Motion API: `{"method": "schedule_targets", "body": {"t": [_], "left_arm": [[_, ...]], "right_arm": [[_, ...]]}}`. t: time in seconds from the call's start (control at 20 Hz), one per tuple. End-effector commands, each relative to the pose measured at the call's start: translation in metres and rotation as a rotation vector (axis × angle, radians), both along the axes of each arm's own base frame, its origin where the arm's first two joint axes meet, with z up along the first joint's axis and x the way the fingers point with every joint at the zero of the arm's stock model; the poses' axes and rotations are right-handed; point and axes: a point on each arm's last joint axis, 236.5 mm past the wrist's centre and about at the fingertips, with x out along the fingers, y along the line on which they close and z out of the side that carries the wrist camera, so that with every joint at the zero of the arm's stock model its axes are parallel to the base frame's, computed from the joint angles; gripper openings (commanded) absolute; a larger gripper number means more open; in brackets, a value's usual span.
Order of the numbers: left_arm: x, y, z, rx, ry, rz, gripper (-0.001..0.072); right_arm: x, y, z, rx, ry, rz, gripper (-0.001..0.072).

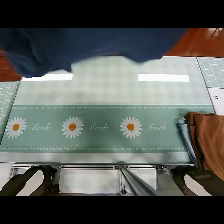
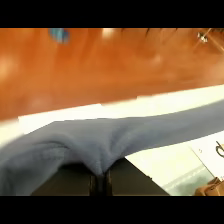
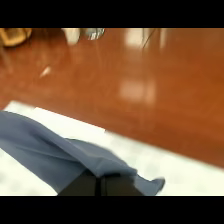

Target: Fold the shirts.

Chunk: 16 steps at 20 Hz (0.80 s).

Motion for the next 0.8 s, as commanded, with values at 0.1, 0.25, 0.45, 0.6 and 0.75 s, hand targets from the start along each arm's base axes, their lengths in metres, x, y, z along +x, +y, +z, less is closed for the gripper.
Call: {"method": "schedule_targets", "body": {"t": [0.1,0.25,0.45,0.6,0.75], "left_arm": [[-0.108,-0.031,0.055,0.156,-0.172,-0.054,0.0023],[-0.15,-0.046,0.04,0.217,-0.136,-0.105,0.0023],[-0.176,-0.046,0.037,0.249,-0.14,-0.062,0.0023],[-0.164,-0.042,0.009,0.213,-0.036,-0.07,0.0023],[-0.126,-0.031,-0.062,0.143,0.19,-0.098,0.0023]], "right_arm": [[-0.119,-0.023,0.057,-0.056,-0.202,-0.058,0.0032],[-0.149,-0.027,0.056,-0.06,-0.204,-0.07,0.0032],[-0.155,-0.026,0.021,-0.089,-0.06,-0.053,0.0032],[-0.137,-0.025,-0.013,-0.092,0.059,-0.049,0.0032],[-0.103,-0.022,-0.076,-0.112,0.24,-0.035,0.003]]}}
